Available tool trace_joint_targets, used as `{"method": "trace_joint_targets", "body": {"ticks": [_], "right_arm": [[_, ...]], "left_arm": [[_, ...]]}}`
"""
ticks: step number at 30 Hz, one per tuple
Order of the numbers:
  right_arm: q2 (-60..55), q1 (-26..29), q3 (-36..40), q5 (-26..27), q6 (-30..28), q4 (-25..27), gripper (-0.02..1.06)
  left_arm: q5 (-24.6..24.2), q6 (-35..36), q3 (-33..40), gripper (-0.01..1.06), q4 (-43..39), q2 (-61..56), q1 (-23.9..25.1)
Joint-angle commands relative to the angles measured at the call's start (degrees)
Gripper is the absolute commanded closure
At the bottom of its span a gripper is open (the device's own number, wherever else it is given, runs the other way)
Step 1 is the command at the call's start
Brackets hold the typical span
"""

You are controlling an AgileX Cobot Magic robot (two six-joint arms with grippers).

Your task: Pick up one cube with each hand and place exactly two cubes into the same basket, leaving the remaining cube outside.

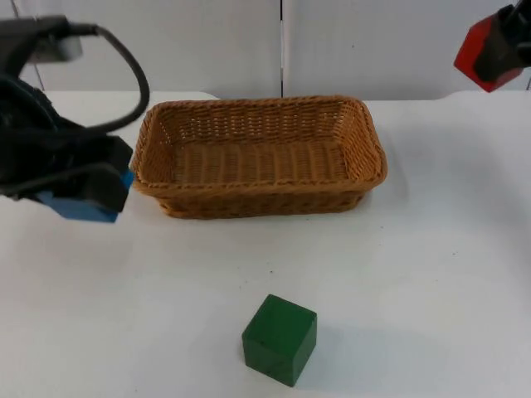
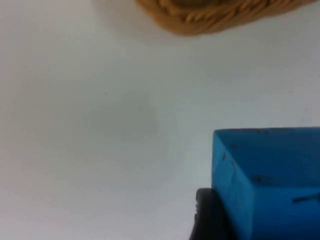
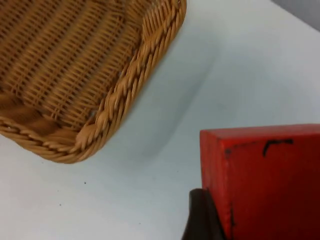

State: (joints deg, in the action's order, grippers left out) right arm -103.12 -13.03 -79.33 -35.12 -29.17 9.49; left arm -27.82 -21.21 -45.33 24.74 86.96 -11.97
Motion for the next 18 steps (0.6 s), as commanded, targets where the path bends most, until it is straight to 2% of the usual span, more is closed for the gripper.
{"method": "trace_joint_targets", "body": {"ticks": [1, 11, 18], "right_arm": [[0.7, -0.3, -0.4, -0.2, 0.3, 1.5, 1.05], [0.7, -0.3, -0.4, 0.1, 0.3, 3.2, 1.05], [0.7, -0.3, -0.4, 0.1, 0.3, 7.7, 1.05]], "left_arm": [[0.1, 0.0, -0.1, 1.05, -0.9, -2.7, -0.3], [2.3, 0.0, -0.1, 1.05, -1.0, -3.0, -0.3], [2.8, 0.0, -0.1, 1.05, -0.7, -3.0, -0.3]]}}
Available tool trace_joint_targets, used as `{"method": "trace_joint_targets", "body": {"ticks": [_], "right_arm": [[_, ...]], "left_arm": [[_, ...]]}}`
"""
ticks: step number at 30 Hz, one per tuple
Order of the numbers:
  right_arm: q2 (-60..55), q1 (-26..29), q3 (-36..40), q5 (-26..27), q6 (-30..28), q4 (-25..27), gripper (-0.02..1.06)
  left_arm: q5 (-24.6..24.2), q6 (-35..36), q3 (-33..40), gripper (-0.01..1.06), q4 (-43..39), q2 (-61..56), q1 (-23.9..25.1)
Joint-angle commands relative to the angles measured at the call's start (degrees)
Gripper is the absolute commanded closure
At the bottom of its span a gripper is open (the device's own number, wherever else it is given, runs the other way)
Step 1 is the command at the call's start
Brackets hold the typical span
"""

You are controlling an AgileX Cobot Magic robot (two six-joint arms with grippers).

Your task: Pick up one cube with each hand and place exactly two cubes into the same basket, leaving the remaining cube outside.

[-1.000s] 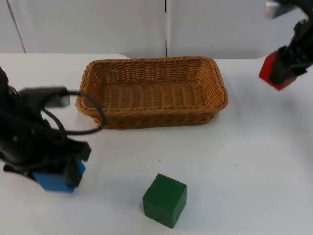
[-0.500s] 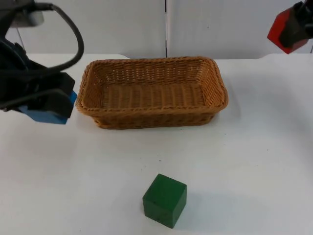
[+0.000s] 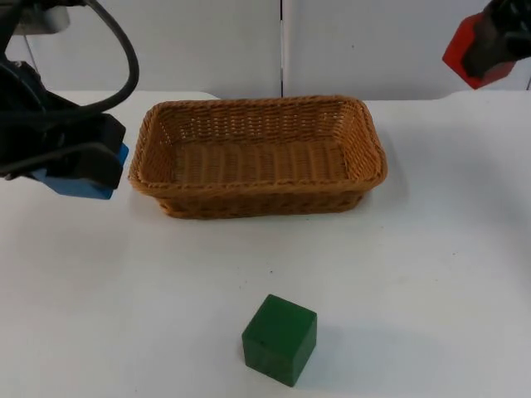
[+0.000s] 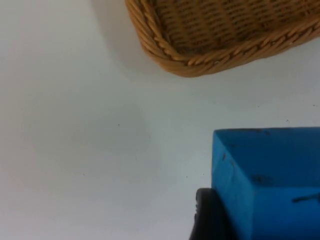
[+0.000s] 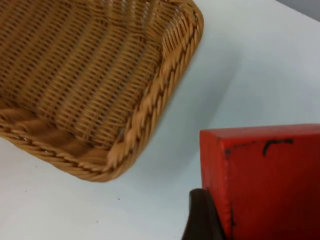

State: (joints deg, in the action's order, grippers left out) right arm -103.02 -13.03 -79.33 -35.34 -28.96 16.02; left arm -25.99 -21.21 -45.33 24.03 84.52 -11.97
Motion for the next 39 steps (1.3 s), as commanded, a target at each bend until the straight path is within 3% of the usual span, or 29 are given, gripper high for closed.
{"method": "trace_joint_targets", "body": {"ticks": [1, 9, 17, 22, 26, 28, 33, 39], "right_arm": [[0.6, -0.4, -0.4, 0.3, 0.1, 1.1, 1.05], [-1.5, -2.9, -0.5, 1.3, -0.1, 1.0, 1.05], [-7.5, -7.2, -5.2, 2.6, -0.2, 1.1, 1.05], [-13.4, -9.6, -12.2, 2.0, 1.5, 1.2, 1.05], [-19.0, -11.0, -18.9, 1.9, 1.7, 1.2, 1.05], [-20.3, -11.4, -20.6, 1.9, 1.9, 1.2, 1.05], [-26.7, -12.2, -27.7, 1.7, 5.0, 1.3, 1.05], [-30.8, -12.8, -30.4, 2.5, 5.1, 3.0, 1.05]], "left_arm": [[1.2, 0.0, -0.1, 1.05, 0.0, -0.6, -0.3], [7.0, 0.0, -0.3, 1.05, 0.6, -0.6, -0.3], [7.3, -1.0, -4.8, 1.05, 0.7, 2.5, -0.3], [7.3, -2.3, -9.5, 1.05, 1.2, 7.3, -0.3], [6.9, -16.9, -15.4, 1.05, 14.6, 14.2, -0.3], [6.8, -18.8, -15.9, 1.05, 15.9, 14.8, -0.3], [1.6, -38.6, -23.2, 1.05, 34.4, 24.1, -0.3], [-0.7, -45.0, -28.6, 1.05, 40.0, 31.1, -0.3]]}}
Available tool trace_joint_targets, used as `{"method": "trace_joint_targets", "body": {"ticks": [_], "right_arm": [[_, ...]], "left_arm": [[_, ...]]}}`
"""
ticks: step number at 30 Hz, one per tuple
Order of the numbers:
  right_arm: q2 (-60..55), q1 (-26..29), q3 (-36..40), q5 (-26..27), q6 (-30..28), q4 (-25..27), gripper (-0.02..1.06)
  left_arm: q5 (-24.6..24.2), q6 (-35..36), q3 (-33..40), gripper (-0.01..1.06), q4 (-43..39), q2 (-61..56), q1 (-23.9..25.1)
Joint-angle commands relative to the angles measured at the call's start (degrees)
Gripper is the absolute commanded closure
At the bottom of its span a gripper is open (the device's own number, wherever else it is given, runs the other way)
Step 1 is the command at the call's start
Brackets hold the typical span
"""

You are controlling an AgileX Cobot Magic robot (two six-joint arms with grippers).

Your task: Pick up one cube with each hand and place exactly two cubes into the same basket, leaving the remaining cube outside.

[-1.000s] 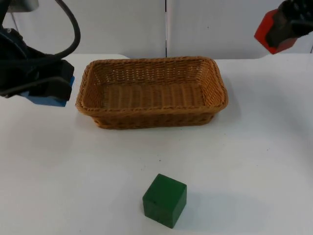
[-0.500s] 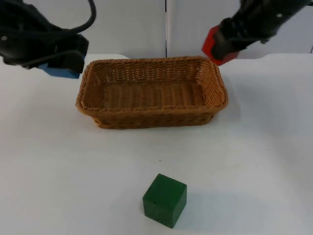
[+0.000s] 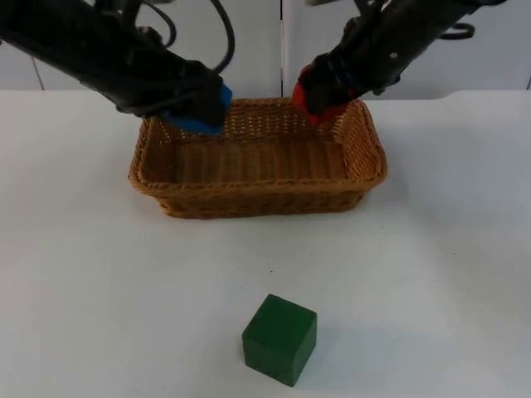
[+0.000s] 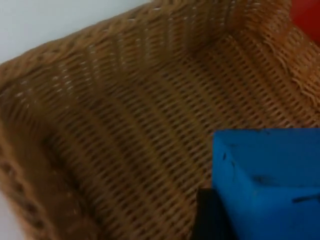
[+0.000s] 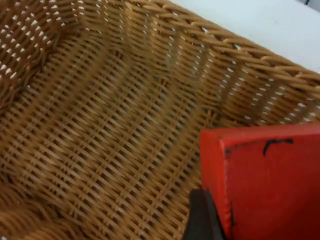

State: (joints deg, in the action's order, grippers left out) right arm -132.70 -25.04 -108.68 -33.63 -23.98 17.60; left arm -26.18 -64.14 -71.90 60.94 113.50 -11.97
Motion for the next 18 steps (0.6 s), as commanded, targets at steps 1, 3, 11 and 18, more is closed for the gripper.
{"method": "trace_joint_targets", "body": {"ticks": [1, 3, 11, 18], "right_arm": [[-1.1, -0.8, -1.0, 0.8, 0.1, 1.4, 1.05], [-2.1, -0.8, -1.0, 1.8, 0.1, 2.4, 1.05], [-4.3, -0.9, -1.0, 4.1, 0.1, 4.1, 1.05], [-5.5, -0.9, -1.0, 4.3, 0.1, 4.3, 1.05]], "left_arm": [[-0.5, -2.0, -2.0, 1.05, 3.1, 2.1, -0.3], [-0.5, -2.0, -3.6, 1.05, 3.1, 4.1, -0.3], [0.7, -4.6, -6.2, 1.05, 4.5, 9.2, -0.3], [3.0, -4.6, -6.2, 1.05, 4.4, 10.1, -0.3]]}}
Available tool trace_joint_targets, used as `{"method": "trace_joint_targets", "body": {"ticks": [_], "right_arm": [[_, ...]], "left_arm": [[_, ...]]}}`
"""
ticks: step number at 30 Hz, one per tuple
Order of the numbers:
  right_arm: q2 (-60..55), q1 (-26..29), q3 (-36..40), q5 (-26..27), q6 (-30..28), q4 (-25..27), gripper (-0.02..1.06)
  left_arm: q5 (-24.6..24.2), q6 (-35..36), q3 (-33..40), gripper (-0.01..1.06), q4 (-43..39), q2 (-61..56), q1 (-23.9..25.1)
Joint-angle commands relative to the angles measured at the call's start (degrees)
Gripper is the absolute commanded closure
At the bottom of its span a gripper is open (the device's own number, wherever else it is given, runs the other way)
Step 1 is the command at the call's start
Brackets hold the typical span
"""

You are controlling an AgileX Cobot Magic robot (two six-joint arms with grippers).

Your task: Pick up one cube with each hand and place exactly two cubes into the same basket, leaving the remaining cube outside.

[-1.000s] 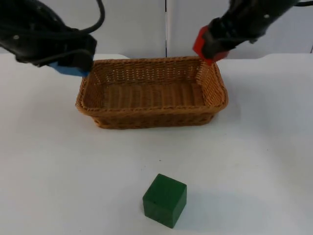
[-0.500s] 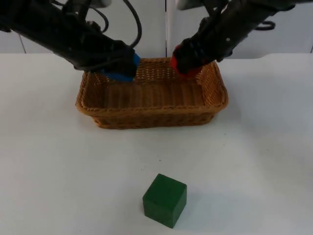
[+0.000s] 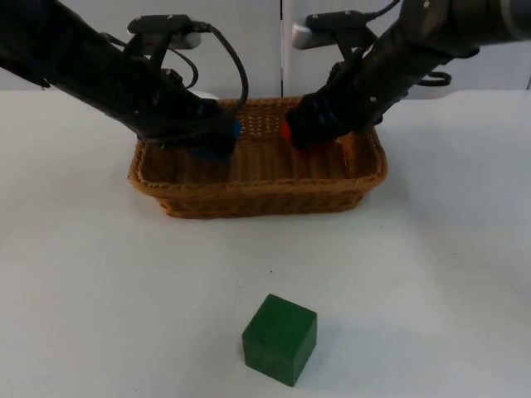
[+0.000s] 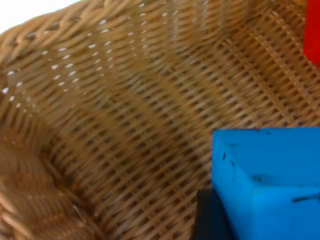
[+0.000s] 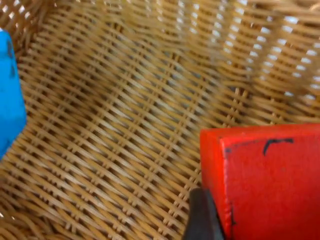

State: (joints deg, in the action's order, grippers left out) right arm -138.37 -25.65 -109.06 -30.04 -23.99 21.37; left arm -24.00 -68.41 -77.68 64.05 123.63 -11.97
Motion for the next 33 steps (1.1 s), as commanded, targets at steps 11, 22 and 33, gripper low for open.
{"method": "trace_joint_targets", "body": {"ticks": [11, 22, 33], "right_arm": [[-0.2, -0.3, -0.6, 0.8, 0.1, 1.5, 1.05], [-0.2, -0.3, -0.6, 0.8, 0.1, 1.5, 0.59], [0.8, -0.3, -0.6, -1.3, 0.1, 1.5, 0.24]], "left_arm": [[3.3, -0.3, -0.5, 0.92, 1.3, 0.3, -0.3], [3.0, -0.3, -0.5, 0.40, 1.3, 0.3, -0.3], [1.4, -0.2, -0.5, 0.31, 1.3, 0.0, -0.3]]}}
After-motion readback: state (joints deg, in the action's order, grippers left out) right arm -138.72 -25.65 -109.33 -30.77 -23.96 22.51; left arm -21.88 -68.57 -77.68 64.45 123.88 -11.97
